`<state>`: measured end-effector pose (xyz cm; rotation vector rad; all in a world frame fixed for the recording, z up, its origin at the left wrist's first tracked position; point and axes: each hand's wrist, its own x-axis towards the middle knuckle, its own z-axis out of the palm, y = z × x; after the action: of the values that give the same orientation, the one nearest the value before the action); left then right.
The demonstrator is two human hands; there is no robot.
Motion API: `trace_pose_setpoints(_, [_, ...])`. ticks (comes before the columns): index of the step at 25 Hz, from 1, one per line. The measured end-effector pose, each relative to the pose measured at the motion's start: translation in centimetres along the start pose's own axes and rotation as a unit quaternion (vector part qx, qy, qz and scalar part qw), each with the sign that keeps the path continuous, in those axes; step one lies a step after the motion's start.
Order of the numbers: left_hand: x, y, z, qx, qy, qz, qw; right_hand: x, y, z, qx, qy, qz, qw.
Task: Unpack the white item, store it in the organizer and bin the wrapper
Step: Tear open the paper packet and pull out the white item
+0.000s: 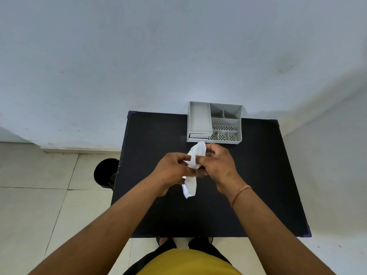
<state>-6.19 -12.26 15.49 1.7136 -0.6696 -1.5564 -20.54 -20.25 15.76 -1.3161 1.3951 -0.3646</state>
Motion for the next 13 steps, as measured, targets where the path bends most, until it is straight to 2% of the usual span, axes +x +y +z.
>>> trace_pose_setpoints(2, [0.1,-0.5,-0.8,-0.030,0.016,-0.004,0.999,-0.3,0.1,-0.5,0.014,-0.005,0.008,1.000])
trace_pose_setpoints(6, [0.3,-0.6,-1.1,-0.011,0.042,0.004,0.999,-0.3,0.3,-1.2,-0.018,0.014,0.007,1.000])
trace_pose_setpoints(10, [0.5,-0.5,-1.2,-0.044,0.018,-0.027,0.999,0.0,0.4,-1.7,-0.044,0.023,0.011,0.999])
trace_pose_setpoints(13, [0.6,-0.5,-0.9,-0.067,-0.002,-0.025,0.997,0.1,0.5,-2.6,-0.102,0.050,-0.019,0.993])
